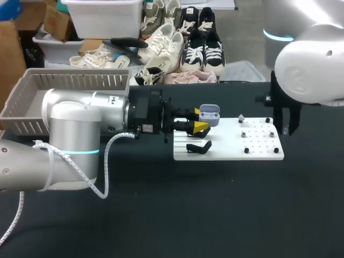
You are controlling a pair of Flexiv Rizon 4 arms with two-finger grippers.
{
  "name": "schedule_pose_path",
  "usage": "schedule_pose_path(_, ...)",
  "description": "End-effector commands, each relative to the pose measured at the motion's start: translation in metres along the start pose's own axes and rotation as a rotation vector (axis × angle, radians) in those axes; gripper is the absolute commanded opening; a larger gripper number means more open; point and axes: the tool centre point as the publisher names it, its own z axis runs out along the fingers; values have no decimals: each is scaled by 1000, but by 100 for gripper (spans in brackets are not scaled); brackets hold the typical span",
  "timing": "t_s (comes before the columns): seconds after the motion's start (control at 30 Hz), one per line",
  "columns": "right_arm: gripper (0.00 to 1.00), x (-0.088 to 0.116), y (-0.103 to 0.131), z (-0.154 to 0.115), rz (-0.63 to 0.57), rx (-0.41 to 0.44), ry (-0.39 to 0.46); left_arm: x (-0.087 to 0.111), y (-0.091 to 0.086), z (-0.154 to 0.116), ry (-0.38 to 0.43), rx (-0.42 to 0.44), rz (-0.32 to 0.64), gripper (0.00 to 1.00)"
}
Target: Pick up each earbud case from the left stands, insert the matching earbuds, close the lid, and place the case in the box.
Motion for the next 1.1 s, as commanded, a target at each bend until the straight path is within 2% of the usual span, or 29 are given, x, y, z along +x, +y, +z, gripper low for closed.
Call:
schedule_pose_path(0.03, 0, 5, -4, 1, 5, -6, -14, 1, 0, 0, -2, 0, 1, 0)
schedule_pose_path(0.47, 0, 6, 1, 1, 35, -8, 3, 1, 0, 0, -2, 0, 1, 0)
schedule_pose_path(0.8, 0, 12, 11, -34, 135, -47, 45, 1, 0, 0, -2, 0, 1, 0)
schedule_pose_path(0.93, 0, 18, 19, -52, 126, -70, 17, 1, 0, 0, -2, 0, 1, 0)
schedule_pose_path(1.1, 0, 28, 35, -71, 61, -98, -65, 1, 0, 0, -2, 0, 1, 0)
